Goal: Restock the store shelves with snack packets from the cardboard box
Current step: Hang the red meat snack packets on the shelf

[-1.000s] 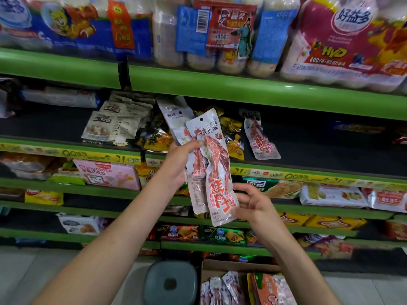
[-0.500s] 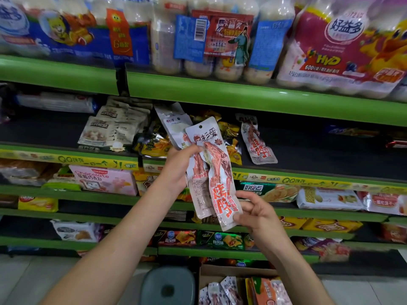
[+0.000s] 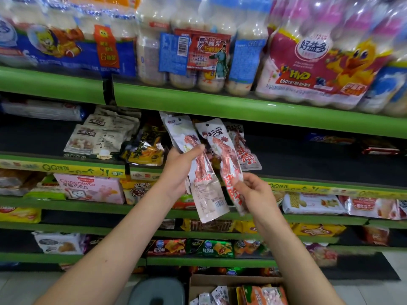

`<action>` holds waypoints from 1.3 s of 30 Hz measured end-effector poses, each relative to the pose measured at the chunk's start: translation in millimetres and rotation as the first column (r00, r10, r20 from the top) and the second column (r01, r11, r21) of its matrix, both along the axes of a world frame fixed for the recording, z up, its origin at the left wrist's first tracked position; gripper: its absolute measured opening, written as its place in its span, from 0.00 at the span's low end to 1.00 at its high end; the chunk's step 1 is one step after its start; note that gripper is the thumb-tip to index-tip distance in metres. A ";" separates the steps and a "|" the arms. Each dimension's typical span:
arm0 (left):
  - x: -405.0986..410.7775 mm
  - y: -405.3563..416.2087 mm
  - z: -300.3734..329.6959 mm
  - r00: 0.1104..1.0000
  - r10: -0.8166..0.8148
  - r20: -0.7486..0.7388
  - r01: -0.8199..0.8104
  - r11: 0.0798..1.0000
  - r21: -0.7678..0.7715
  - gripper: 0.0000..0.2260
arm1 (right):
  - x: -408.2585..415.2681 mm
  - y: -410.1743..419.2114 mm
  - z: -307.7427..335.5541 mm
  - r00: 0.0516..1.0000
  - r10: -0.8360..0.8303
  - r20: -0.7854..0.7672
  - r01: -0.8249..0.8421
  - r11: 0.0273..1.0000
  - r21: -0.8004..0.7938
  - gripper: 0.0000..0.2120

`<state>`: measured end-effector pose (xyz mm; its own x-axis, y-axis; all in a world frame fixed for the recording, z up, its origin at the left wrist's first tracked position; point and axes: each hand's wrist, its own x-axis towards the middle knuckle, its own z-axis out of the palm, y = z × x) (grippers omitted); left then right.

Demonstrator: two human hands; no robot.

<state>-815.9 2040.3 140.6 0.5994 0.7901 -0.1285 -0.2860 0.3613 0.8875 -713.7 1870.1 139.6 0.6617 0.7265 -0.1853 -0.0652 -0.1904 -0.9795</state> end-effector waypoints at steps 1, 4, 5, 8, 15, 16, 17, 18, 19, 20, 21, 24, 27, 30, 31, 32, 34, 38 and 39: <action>-0.9 1.0 0.8 1.000 -0.001 0.002 0.001 1.000 -0.024 0.10 | 12.4 -0.8 3.2 0.998 -0.053 0.030 0.054 0.999 -0.009 0.04; -5.4 3.7 1.4 0.999 0.027 -0.016 -0.028 0.998 -0.058 0.09 | 61.9 6.5 7.2 0.954 -0.220 0.203 0.232 0.972 -0.041 0.05; -7.4 4.2 1.2 0.999 0.036 -0.015 -0.037 0.998 -0.057 0.09 | 79.3 11.9 8.8 0.926 -0.274 0.259 0.295 0.955 -0.045 0.06; -13.9 4.0 1.4 0.999 0.029 0.020 -0.028 0.998 -0.062 0.11 | 128.8 32.5 9.9 0.832 -0.359 0.423 0.435 0.895 -0.096 0.09; -24.9 4.2 0.8 0.999 0.034 0.038 -0.031 0.997 -0.074 0.11 | 164.1 55.6 -5.6 0.730 0.143 0.668 0.393 0.712 -0.582 0.23; -26.4 4.5 0.5 0.999 0.037 0.039 -0.034 0.997 -0.076 0.10 | 162.0 55.6 -7.1 0.677 0.176 0.715 0.423 0.702 -0.573 0.24; -27.9 4.7 -0.1 0.998 0.042 0.039 -0.038 0.996 -0.075 0.10 | 159.8 56.0 -7.9 0.620 0.187 0.762 0.434 0.728 -0.531 0.24; -29.3 4.9 -0.7 0.998 0.045 0.035 -0.042 0.996 -0.074 0.09 | 157.2 57.4 -7.8 0.568 0.194 0.800 0.419 0.768 -0.484 0.24; -30.2 4.9 -1.2 0.999 0.044 0.028 -0.042 0.996 -0.074 0.09 | 155.4 60.2 -6.9 0.540 0.194 0.819 0.382 0.810 -0.444 0.23; -30.9 4.6 -1.5 0.999 0.040 0.021 -0.038 0.996 -0.075 0.09 | 154.1 63.9 -5.8 0.547 0.196 0.814 0.333 0.841 -0.426 0.23; -30.9 4.1 -1.6 0.999 0.034 0.014 -0.033 0.997 -0.076 0.10 | 152.9 68.1 -5.0 0.578 0.216 0.787 0.280 0.854 -0.440 0.23; -30.6 1.5 -2.0 1.000 0.022 -0.001 -0.022 0.997 -0.076 0.11 | 149.7 78.6 -7.5 0.593 0.433 0.679 0.132 0.779 -0.613 0.27; -29.1 -2.1 -2.5 1.000 0.011 -0.021 -0.012 0.998 -0.065 0.10 | 153.2 84.6 -10.5 0.543 0.540 0.643 0.061 0.738 -0.672 0.29; -30.2 -3.2 -2.7 1.000 0.014 -0.027 -0.015 0.998 -0.058 0.08 | 161.0 89.1 -6.5 0.612 0.485 0.625 0.033 0.774 -0.632 0.28; -31.1 -3.1 -2.5 0.999 0.011 -0.030 -0.013 0.998 -0.058 0.08 | 163.3 90.1 -5.3 0.633 0.471 0.614 0.020 0.783 -0.622 0.28; -32.2 -2.8 -2.2 0.999 0.006 -0.035 -0.008 0.998 -0.058 0.08 | 165.2 90.7 -4.5 0.659 0.453 0.601 0.004 0.796 -0.605 0.28; -34.0 -1.8 -2.3 0.999 -0.002 -0.040 0.000 0.998 -0.058 0.08 | 167.9 92.5 -3.4 0.709 0.409 0.574 -0.015 0.823 -0.568 0.29; -35.5 -1.8 -3.9 0.998 -0.014 -0.059 0.009 0.997 -0.074 0.07 | 169.2 100.6 0.4 0.716 0.414 0.562 -0.031 0.823 -0.566 0.28; -35.3 -2.1 -4.5 0.998 -0.016 -0.062 0.012 0.997 -0.076 0.08 | 168.5 103.4 0.6 0.701 0.449 0.555 -0.041 0.801 -0.597 0.28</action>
